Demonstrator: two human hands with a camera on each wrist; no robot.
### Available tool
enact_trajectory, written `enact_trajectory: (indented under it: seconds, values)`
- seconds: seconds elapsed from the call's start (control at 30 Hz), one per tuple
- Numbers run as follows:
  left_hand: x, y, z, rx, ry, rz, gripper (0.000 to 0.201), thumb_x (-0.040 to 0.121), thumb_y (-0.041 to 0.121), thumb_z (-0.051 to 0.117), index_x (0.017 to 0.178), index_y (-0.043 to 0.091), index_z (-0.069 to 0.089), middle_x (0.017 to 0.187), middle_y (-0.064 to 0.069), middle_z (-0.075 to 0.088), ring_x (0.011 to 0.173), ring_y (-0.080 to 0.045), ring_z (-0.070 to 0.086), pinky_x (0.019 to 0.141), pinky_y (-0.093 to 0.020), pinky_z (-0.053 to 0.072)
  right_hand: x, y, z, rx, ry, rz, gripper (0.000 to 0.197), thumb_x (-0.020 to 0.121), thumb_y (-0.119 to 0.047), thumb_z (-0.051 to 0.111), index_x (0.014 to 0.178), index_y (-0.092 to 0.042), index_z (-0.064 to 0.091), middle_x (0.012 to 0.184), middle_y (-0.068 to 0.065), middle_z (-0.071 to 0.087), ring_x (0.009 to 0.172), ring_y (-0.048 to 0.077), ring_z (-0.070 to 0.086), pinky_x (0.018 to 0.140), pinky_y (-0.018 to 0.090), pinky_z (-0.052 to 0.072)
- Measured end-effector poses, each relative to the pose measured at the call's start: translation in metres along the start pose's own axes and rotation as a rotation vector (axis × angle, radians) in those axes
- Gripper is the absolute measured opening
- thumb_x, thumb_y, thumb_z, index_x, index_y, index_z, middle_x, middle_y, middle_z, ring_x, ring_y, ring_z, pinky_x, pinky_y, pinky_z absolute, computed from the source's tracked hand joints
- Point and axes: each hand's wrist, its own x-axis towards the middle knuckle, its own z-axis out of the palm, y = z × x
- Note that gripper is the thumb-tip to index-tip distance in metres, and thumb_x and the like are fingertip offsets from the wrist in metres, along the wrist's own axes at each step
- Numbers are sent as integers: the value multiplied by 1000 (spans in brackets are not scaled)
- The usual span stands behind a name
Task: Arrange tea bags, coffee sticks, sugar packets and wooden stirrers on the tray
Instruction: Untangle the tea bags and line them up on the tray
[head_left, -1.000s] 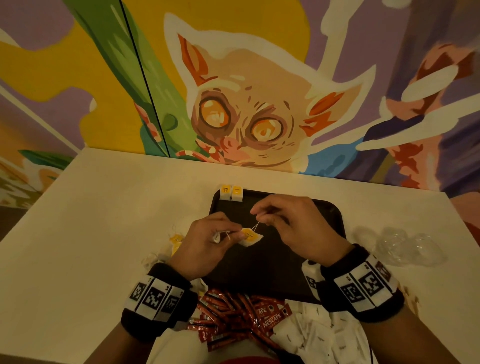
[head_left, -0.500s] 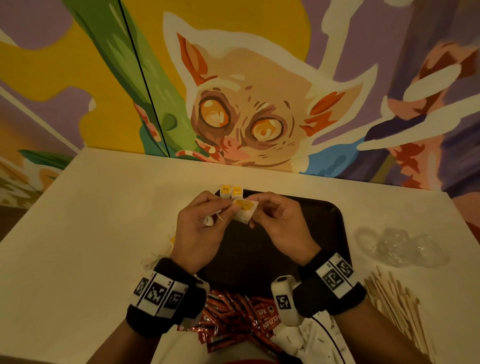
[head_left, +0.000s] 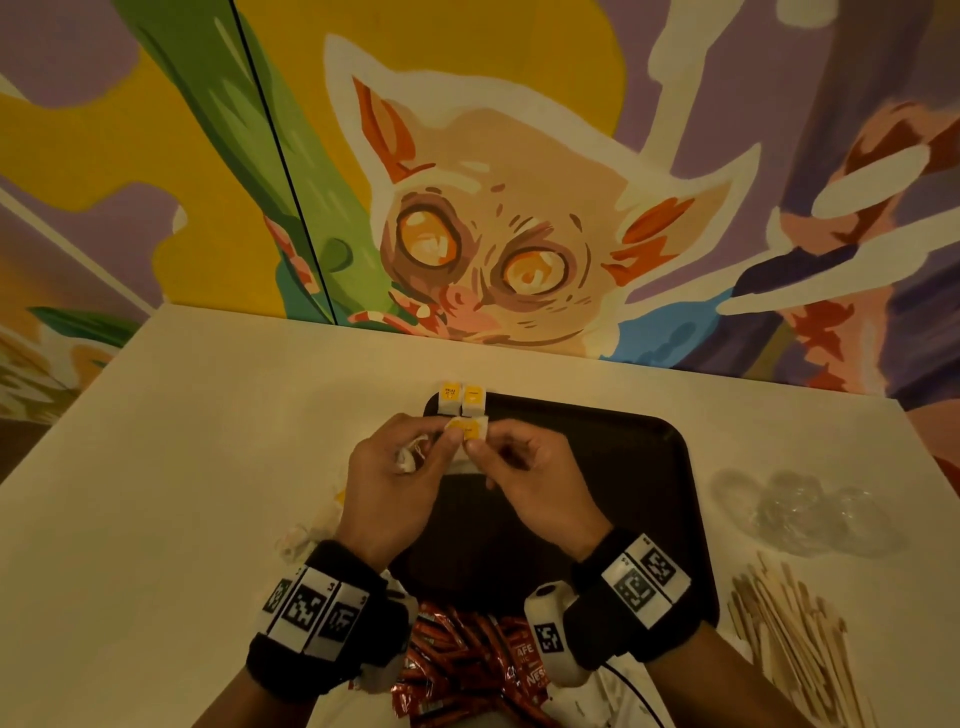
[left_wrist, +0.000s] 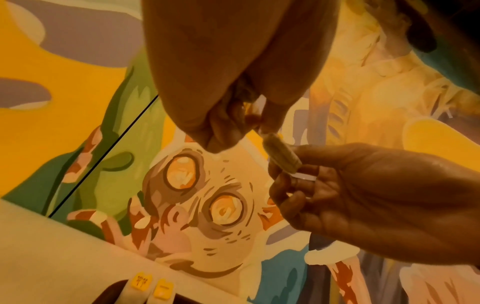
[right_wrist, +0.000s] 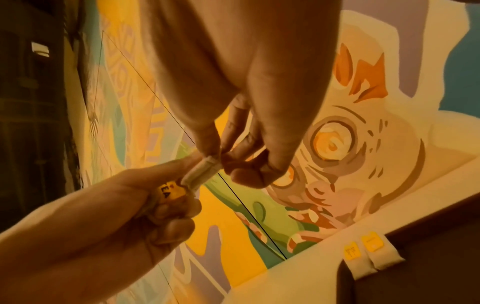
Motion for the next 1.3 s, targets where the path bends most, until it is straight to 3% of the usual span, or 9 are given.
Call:
enact_trajectory:
  seconds: [0.2, 0.3, 0.43, 0.63, 0.87, 0.97, 1.07, 1.2, 1.3]
  values:
    - [6, -26, 0, 47, 42, -125, 9, 87, 23, 67, 93, 22, 73, 89, 10, 70, 84, -2, 64, 72, -16, 51, 20, 26, 9, -102, -36, 115, 6, 92, -19, 66, 96, -22, 70, 85, -12, 68, 73, -5, 62, 71, 15, 48]
    - [7, -35, -3, 7, 86, -216, 10, 90, 18, 64, 91, 27, 70, 87, 19, 69, 83, 4, 63, 68, -6, 47, 46, 53, 12, -182, 10, 233, 11, 92, -27, 67, 101, -24, 71, 99, -10, 70, 80, 1, 62, 80, 25, 52]
    - [5, -47, -14, -1, 53, -250, 19, 92, 13, 61, 87, 30, 68, 89, 26, 67, 84, 5, 63, 66, -5, 46, 86, 85, 15, -275, 68, 397, 19, 92, -26, 67, 109, -20, 71, 110, -2, 70, 91, 8, 64, 91, 35, 55]
    - [2, -73, -24, 36, -19, -320, 15, 93, 15, 60, 88, 25, 70, 85, 25, 68, 85, 4, 63, 69, -5, 46, 134, 124, 28, -380, 138, 499, 20, 91, -24, 69, 105, -11, 73, 102, 9, 73, 96, 24, 69, 91, 40, 56]
    - [3, -89, -27, 32, -39, -353, 16, 93, 13, 60, 87, 23, 71, 85, 22, 69, 86, 2, 64, 71, -7, 46, 165, 151, 42, -453, 131, 570, 9, 89, -19, 69, 86, -12, 73, 96, 15, 73, 89, 26, 71, 84, 38, 59]
    - [3, -92, -27, 24, -35, -368, 16, 93, 12, 59, 86, 22, 71, 85, 21, 69, 85, 1, 64, 70, -6, 45, 171, 162, 49, -484, 145, 592, 12, 89, -17, 69, 78, -18, 64, 106, 18, 68, 80, 28, 71, 67, 31, 62]
    - [3, -93, -28, 23, -24, -376, 16, 93, 13, 59, 87, 22, 71, 85, 20, 69, 86, -1, 64, 71, -6, 44, 174, 169, 51, -476, 200, 575, 11, 91, -13, 66, 80, -13, 64, 110, 18, 63, 73, 27, 71, 56, 26, 58]
    - [1, -91, -27, 3, -21, -398, 15, 93, 13, 59, 87, 21, 71, 86, 21, 70, 86, 2, 64, 72, -6, 44, 173, 166, 49, -487, 230, 518, 5, 92, -9, 64, 87, -7, 67, 103, 17, 65, 80, 28, 70, 76, 40, 61]
    - [0, -90, -26, -9, -29, -412, 16, 93, 12, 59, 87, 20, 71, 87, 21, 70, 86, 3, 63, 71, -5, 44, 171, 163, 49, -477, 237, 501, 12, 90, -4, 66, 86, -13, 59, 105, 14, 63, 86, 28, 69, 78, 39, 60]
